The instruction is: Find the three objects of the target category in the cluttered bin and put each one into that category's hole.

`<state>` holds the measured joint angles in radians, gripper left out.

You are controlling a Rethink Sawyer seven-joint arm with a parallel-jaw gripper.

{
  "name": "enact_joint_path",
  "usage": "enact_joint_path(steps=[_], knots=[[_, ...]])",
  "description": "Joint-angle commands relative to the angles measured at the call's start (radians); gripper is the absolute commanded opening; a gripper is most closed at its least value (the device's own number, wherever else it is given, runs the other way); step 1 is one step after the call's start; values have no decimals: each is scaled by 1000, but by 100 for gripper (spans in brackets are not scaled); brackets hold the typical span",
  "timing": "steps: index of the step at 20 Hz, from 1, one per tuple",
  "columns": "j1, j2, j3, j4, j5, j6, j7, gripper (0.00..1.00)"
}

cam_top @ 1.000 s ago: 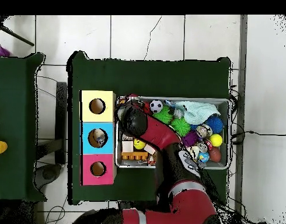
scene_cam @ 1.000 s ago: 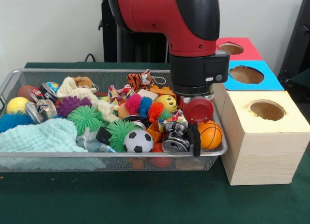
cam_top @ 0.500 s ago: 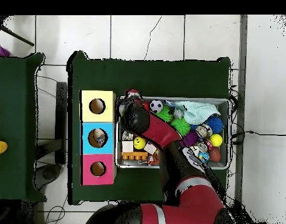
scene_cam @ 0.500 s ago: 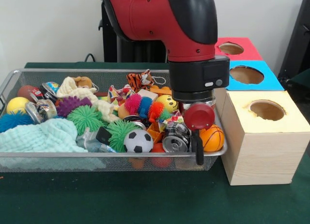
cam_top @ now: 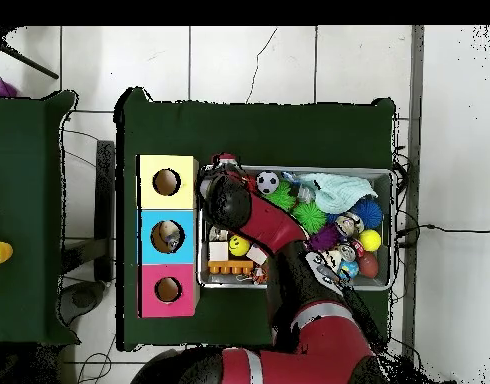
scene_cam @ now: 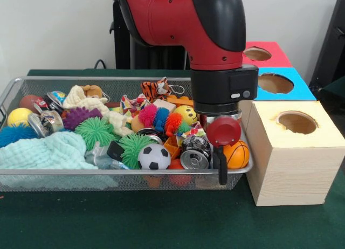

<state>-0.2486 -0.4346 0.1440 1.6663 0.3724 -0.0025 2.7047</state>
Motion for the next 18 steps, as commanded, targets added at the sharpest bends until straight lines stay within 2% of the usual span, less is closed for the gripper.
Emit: enact_joint_path(steps=[1,5,11,18], knots=[[108,66,73,-16,48,145,101,100],[135,40,30,-5,58,181,105,100],[180,-36,-49,26,72,301,117,100],[180,-71,-76,67,52,346,89,100]])
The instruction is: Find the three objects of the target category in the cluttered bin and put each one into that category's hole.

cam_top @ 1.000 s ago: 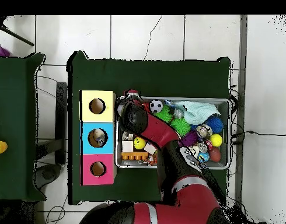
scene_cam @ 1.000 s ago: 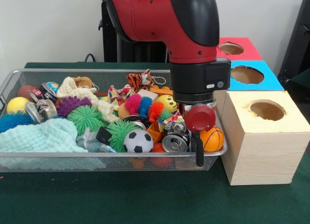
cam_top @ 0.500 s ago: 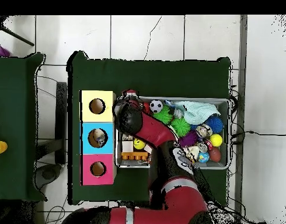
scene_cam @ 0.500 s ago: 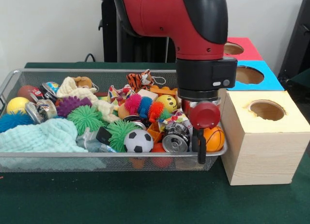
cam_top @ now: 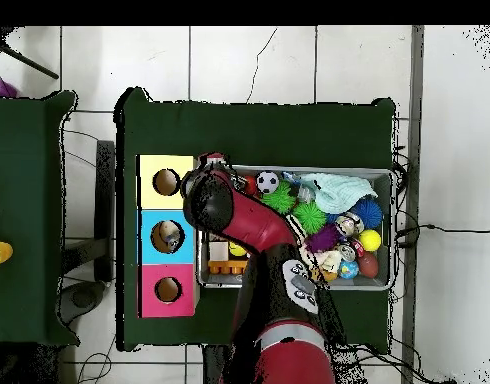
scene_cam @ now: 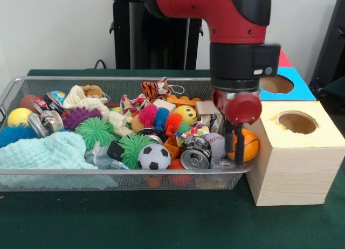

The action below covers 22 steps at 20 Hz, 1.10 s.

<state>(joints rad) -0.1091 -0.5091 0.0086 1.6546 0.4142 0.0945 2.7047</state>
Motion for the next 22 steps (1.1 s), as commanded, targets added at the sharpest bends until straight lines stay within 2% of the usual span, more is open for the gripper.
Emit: enact_joint_path(steps=[1,6,11,16,19,22], knots=[[41,1,52,83,6,256,86,100],[27,6,50,108,-8,238,71,100],[-30,26,100,129,-35,185,26,100],[-70,19,126,152,-64,184,-15,100],[-100,-8,129,179,-97,226,-61,100],[-122,-87,111,258,-136,280,-84,100]])
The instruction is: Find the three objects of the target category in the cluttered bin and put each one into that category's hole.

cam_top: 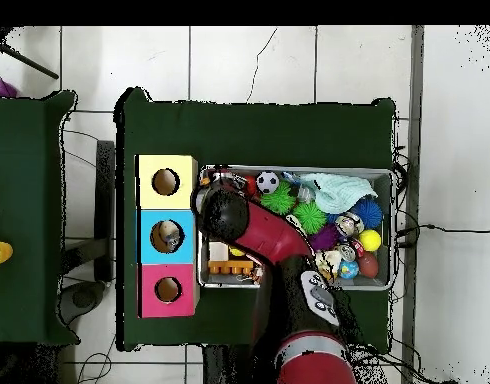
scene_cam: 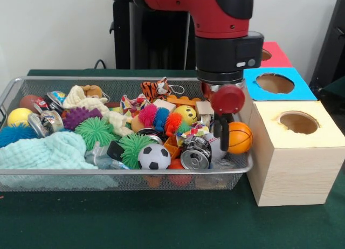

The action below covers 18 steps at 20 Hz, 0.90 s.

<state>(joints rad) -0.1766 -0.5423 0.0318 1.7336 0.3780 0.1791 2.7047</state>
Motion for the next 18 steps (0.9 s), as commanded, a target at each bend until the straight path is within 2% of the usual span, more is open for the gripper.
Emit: enact_joint_path(steps=[1,6,11,13,15,17,18], knots=[[-58,-97,76,216,-108,227,-81,100],[-69,-322,28,366,-143,436,-74,100],[-98,-501,44,471,-115,638,-66,100],[-104,-560,42,503,-99,690,-72,100],[-70,-564,9,482,-131,647,-54,100],[-78,-478,43,431,-135,574,-65,100],[-84,-392,69,386,-140,494,-65,100]])
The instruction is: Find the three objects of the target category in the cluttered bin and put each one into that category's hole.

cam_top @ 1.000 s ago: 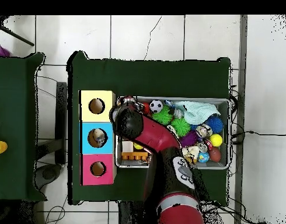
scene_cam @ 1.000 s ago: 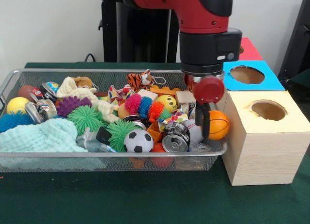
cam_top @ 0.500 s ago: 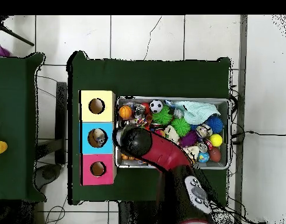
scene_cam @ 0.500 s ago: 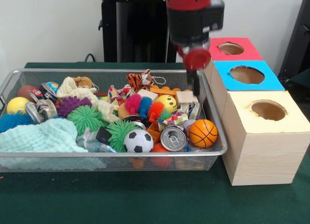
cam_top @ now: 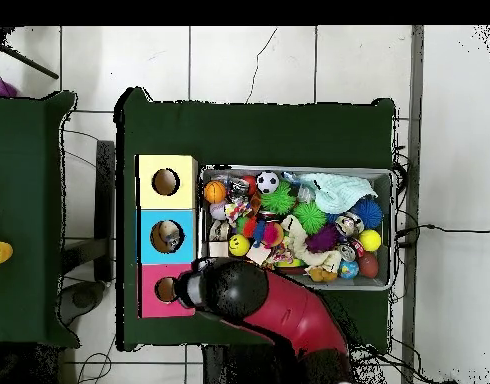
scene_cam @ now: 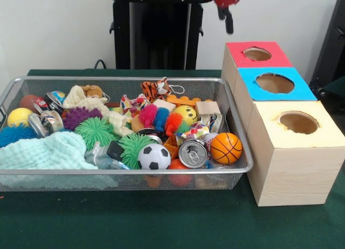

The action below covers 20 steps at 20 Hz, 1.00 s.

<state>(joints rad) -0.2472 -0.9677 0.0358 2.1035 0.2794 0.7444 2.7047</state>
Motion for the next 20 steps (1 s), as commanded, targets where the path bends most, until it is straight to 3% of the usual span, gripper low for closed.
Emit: enact_joint_path(steps=[1,3,6,13,20], knots=[[-15,115,87,-25,-47,-162,-62,100],[8,217,89,-101,-68,-259,-29,100],[48,305,63,-196,-78,-307,13,100],[112,418,-18,-348,-77,-385,47,100],[112,481,-27,-436,-52,-396,46,100]])
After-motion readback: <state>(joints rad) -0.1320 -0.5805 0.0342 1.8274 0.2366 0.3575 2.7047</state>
